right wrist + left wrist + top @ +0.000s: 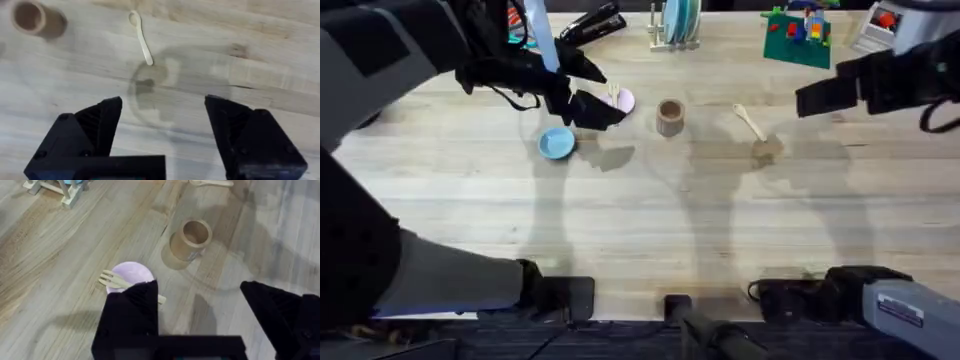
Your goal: Pick up a utensil and set it on the pink plate, then put the other utensil in the container.
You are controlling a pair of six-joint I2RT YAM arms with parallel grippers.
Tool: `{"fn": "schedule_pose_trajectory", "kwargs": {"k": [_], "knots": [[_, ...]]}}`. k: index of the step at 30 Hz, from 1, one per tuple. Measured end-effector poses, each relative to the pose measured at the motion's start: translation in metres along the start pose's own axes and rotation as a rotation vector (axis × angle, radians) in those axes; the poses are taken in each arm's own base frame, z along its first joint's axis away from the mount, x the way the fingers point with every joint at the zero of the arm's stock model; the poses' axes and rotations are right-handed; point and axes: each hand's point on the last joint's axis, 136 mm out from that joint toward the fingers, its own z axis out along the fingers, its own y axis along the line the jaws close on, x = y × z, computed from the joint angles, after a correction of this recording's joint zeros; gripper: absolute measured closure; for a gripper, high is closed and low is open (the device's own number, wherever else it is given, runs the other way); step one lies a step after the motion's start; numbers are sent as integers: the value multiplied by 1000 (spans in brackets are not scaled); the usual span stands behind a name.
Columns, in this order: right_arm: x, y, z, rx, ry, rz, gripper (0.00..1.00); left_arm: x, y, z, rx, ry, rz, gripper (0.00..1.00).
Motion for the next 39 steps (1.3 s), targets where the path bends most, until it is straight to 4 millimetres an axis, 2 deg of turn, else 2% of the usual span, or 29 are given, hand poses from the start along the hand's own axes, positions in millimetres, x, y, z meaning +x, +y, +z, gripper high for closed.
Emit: {"fn": "schedule_pose_trajectory", "kwargs": {"k": [1, 2, 3, 7, 10, 11, 12, 19, 28, 34, 39], "knots": [[-16, 4, 30, -26, 96, -75, 7, -2, 0, 0, 1, -8, 6, 6], [-22, 6, 33, -31, 100, -85, 6, -2, 0, 0, 1, -10, 7, 6], [-43, 13, 46, -48, 124, -118, 7, -2, 0, 0, 1, -11, 7, 6], [-60, 19, 68, -61, 161, -141, 7, -2, 1, 0, 1, -12, 9, 6], [-65, 23, 90, -59, 204, -160, 6, -2, 1, 0, 1, -12, 9, 7], [-65, 24, 96, -53, 219, -170, 7, -2, 1, 0, 1, -12, 9, 6], [-59, 26, 115, -25, 278, -209, 6, -2, 1, 0, 1, -12, 9, 8], [-43, 35, 147, -19, 378, -263, 8, -2, 1, 0, 1, -12, 10, 5], [-32, 37, 173, -28, 435, -265, 7, -2, 1, 0, 1, -12, 12, 8], [-17, 38, 194, -38, 503, -267, 7, -2, 1, 0, 1, -12, 12, 6], [-18, 38, 196, -41, 504, -264, 7, -3, 1, 0, 1, -12, 12, 6]]}}
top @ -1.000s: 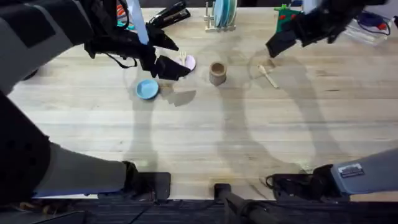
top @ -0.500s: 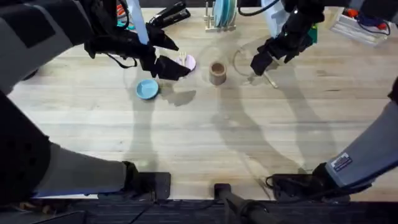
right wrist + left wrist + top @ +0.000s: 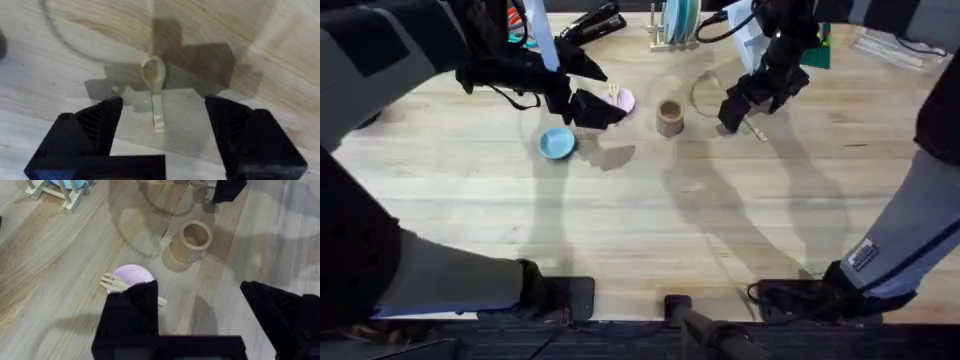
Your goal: Pick up a utensil and set it on the pink plate, then put the other utensil in the container.
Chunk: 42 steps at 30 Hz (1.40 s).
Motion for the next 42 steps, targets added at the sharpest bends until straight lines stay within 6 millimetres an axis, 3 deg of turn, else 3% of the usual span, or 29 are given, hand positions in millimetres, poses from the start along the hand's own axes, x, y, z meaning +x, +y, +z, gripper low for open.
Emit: {"fn": "schedule_pose_trajectory", "kwargs": {"k": [3, 5, 8, 11, 14, 15, 24, 29, 31, 33, 37, 42], "knots": [[0, 0, 0, -3, -1, -1, 35, 0, 0, 0, 0, 0, 0, 7], [0, 3, 1, -14, 3, 0, 122, 0, 0, 0, 0, 0, 0, 7], [1, 7, 1, -29, 8, -4, 370, 0, 0, 0, 0, 0, 0, 6], [2, 8, 2, -34, 13, -5, 552, 0, 0, 0, 0, 0, 0, 6], [4, 8, 2, -36, 18, -3, 924, 0, 0, 0, 0, 0, 0, 6], [4, 8, 2, -36, 19, -3, 954, 0, 0, 0, 0, 0, 0, 6], [4, 8, 1, -35, 18, -3, 973, 0, 0, 0, 0, 0, 0, 6], [-9, 2, -5, -10, -30, 1, 971, 0, 0, 0, 0, 0, 0, 6], [-32, -10, -63, 40, -198, -6, 971, 0, 0, 0, 0, 0, 0, 6], [-38, -13, -90, 62, -267, -19, 971, 0, 0, 0, 0, 0, 0, 7], [-41, -17, -136, 101, -380, -46, 972, 0, 0, 0, 0, 0, 0, 6], [-43, -8, -174, 61, -497, -127, 972, 0, 0, 0, 0, 0, 0, 6]]}}
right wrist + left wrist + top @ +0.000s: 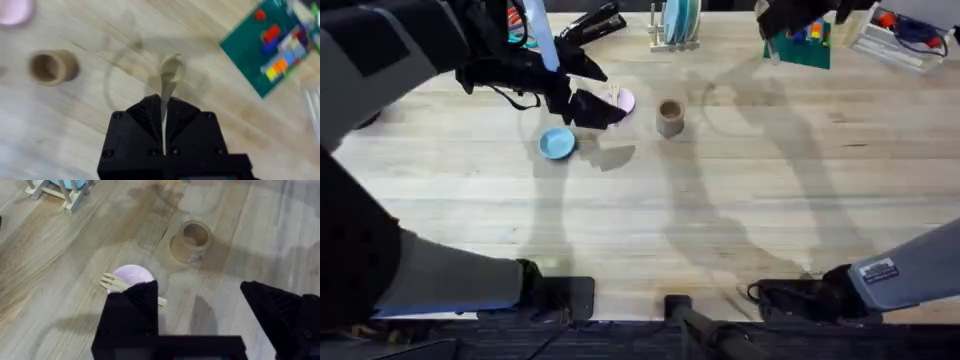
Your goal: Pick up a utensil and set it on the pink plate, then put the other utensil in the container.
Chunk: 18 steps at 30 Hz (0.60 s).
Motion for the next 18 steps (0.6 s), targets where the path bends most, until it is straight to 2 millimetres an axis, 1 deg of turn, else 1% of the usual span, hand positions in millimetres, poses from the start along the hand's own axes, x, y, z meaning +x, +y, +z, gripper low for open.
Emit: {"fn": "schedule_pose_trajectory", "kwargs": {"k": [4, 7, 10, 17, 18], "knots": [[-15, 11, -21, -104, -119, -56, 972, 0, 0, 0, 0, 0, 0, 6], [-30, 13, -38, -168, -239, -93, 972, 0, 0, 0, 0, 0, 0, 6], [-40, 13, -57, -247, -357, -134, 972, 0, 0, 0, 0, 0, 0, 7], [-47, 11, -102, -465, -646, -232, 973, 0, 0, 0, 0, 0, 0, 6], [-47, 9, -120, -521, -752, -273, 973, 0, 0, 0, 0, 0, 0, 6]]}}
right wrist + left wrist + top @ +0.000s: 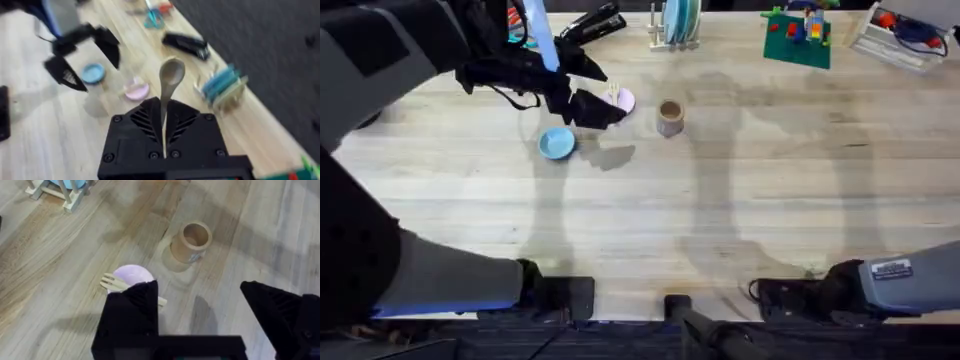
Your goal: Pick up a utensil and set it on the pink plate, then put the other utensil in the container.
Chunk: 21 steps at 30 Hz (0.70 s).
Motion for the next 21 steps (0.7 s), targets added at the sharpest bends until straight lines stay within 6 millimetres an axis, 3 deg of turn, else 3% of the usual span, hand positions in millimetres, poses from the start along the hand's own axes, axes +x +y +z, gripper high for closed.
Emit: {"fn": "schedule_pose_trajectory", "kwargs": {"k": [9, 21], "knots": [[-28, 18, -10, -175, -254, -135, 973, 0, 0, 0, 0, 0, 0, 6], [-35, 34, 24, -316, -345, -223, 973, 0, 0, 0, 0, 0, 0, 6]]}}
